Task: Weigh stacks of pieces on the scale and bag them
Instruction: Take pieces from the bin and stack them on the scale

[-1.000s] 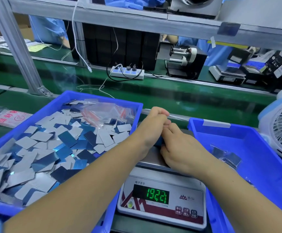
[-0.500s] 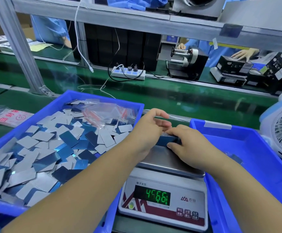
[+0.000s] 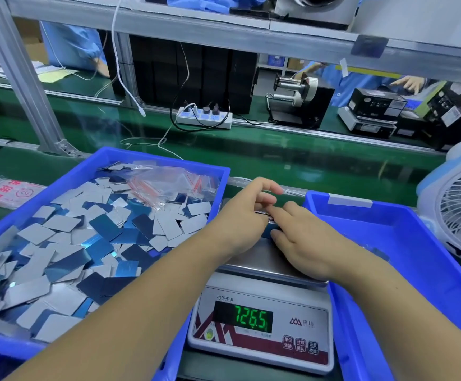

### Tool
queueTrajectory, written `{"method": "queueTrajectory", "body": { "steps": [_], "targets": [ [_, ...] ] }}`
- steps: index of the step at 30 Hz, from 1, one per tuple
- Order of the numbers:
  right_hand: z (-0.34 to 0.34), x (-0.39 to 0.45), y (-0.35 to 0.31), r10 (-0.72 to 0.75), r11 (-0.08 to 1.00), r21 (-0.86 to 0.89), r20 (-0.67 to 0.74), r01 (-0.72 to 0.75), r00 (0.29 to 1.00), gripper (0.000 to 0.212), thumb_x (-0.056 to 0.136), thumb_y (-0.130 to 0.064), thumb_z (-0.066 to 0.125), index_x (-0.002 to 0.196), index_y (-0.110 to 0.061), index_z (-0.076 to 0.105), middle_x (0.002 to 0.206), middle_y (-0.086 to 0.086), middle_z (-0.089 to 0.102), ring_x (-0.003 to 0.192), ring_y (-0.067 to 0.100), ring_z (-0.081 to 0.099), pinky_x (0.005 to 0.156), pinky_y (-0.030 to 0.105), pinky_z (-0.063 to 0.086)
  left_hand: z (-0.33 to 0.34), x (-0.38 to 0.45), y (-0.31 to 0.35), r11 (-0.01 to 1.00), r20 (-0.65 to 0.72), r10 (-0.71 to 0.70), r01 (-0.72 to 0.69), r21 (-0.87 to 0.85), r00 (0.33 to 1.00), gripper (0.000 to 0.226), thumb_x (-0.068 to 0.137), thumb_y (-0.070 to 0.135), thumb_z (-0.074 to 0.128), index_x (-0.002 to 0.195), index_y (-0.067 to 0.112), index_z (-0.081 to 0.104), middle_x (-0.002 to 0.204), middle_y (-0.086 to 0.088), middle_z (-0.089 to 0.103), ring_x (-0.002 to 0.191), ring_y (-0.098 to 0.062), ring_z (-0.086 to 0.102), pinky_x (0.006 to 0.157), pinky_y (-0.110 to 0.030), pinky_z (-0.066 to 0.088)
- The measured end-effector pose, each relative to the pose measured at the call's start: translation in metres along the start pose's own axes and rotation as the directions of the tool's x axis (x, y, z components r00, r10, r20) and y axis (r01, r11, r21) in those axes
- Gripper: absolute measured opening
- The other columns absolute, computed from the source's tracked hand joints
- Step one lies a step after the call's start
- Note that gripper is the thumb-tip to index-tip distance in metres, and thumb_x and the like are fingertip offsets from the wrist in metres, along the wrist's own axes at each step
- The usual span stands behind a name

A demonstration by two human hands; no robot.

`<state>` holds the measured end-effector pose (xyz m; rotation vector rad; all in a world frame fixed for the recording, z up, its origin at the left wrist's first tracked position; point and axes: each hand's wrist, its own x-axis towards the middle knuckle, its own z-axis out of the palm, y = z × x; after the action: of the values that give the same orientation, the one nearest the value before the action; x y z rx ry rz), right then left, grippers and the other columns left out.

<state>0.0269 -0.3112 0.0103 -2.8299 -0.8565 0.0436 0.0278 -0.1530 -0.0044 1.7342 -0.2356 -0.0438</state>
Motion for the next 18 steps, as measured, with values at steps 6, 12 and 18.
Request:
{"method": "queueTrajectory", "body": {
  "steps": [6, 12, 18],
  "targets": [
    [-0.007, 0.000, 0.005, -0.050, 0.987, 0.149, -0.088, 0.063, 0.995, 0.037, 0.095, -0.018, 0.056, 0.130, -0.031, 0.058, 0.095, -0.011, 0.050, 0.089, 0.010, 0.049, 0.083, 0.027, 0.041, 0.001, -0.002, 0.002, 0.998, -0.025, -0.005, 0.003, -0.059, 1.000, 0.063, 0.080, -0.020, 0.036, 0.100, 0.036, 0.058, 0.110, -0.001, 0.059, 0.113, -0.014, 0.059, 0.091, -0.022, 0.044],
    [-0.006, 0.003, 0.008, 0.024, 0.980, 0.198, -0.147, 0.006, 0.989, 0.032, 0.089, -0.018, 0.066, 0.120, -0.028, 0.064, 0.094, -0.020, 0.056, 0.076, -0.007, 0.047, 0.069, 0.010, 0.033, 0.003, -0.003, 0.011, 0.968, -0.025, -0.068, 0.060, -0.243, 0.997, 0.047, 0.065, 0.002, 0.042, 0.098, 0.031, 0.059, 0.109, 0.001, 0.063, 0.111, -0.010, 0.060, 0.084, -0.019, 0.041],
    [-0.008, 0.003, 0.003, 0.016, 0.978, 0.206, -0.139, 0.013, 0.990, 0.028, 0.087, -0.015, 0.067, 0.112, -0.027, 0.066, 0.082, -0.028, 0.047, 0.073, -0.012, 0.047, 0.067, 0.005, 0.034, 0.000, -0.004, 0.011, 0.975, 0.090, -0.067, 0.085, -0.208, 0.994, 0.057, 0.054, 0.009, 0.043, 0.104, 0.031, 0.058, 0.123, -0.006, 0.059, 0.113, -0.012, 0.057, 0.096, -0.027, 0.041]
  ]
}}
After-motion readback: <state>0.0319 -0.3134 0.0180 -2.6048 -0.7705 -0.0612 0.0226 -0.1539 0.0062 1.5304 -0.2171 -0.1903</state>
